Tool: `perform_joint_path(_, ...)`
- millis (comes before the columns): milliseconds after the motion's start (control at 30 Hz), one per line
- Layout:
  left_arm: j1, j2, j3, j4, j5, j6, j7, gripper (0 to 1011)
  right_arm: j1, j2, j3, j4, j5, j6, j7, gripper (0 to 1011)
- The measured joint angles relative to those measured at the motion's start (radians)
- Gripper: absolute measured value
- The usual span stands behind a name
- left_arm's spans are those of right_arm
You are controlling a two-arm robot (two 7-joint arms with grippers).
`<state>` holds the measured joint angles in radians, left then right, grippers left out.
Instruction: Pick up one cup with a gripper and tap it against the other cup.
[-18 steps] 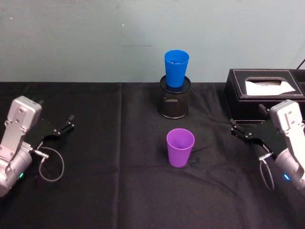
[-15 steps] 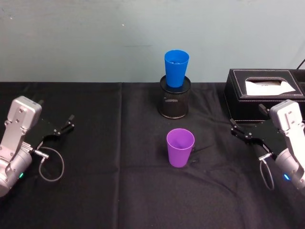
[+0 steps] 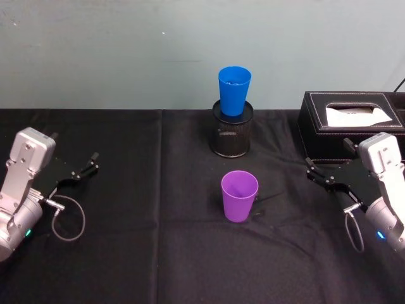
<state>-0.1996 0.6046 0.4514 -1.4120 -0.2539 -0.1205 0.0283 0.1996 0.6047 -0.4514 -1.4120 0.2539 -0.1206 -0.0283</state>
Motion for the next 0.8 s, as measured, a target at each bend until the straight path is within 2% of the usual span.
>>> perform_joint_path(400,0.000,0.000,0.000,0.000,0.000,0.000,0.000,1000,0.001,-0.002,0.002,-0.003,-0.001,-0.008,0.008,1002)
perform_joint_path(533,0.000,0.000,0.000,0.000,0.000,0.000,0.000,1000,-0.019,-0.007,0.005,-0.014,0.015,-0.037,0.049,1000)
perform_joint_path(800,0.000,0.000,0.000,0.000,0.000,0.000,0.000,1000,-0.109,-0.015,-0.001,-0.047,0.113,-0.108,0.199,1002)
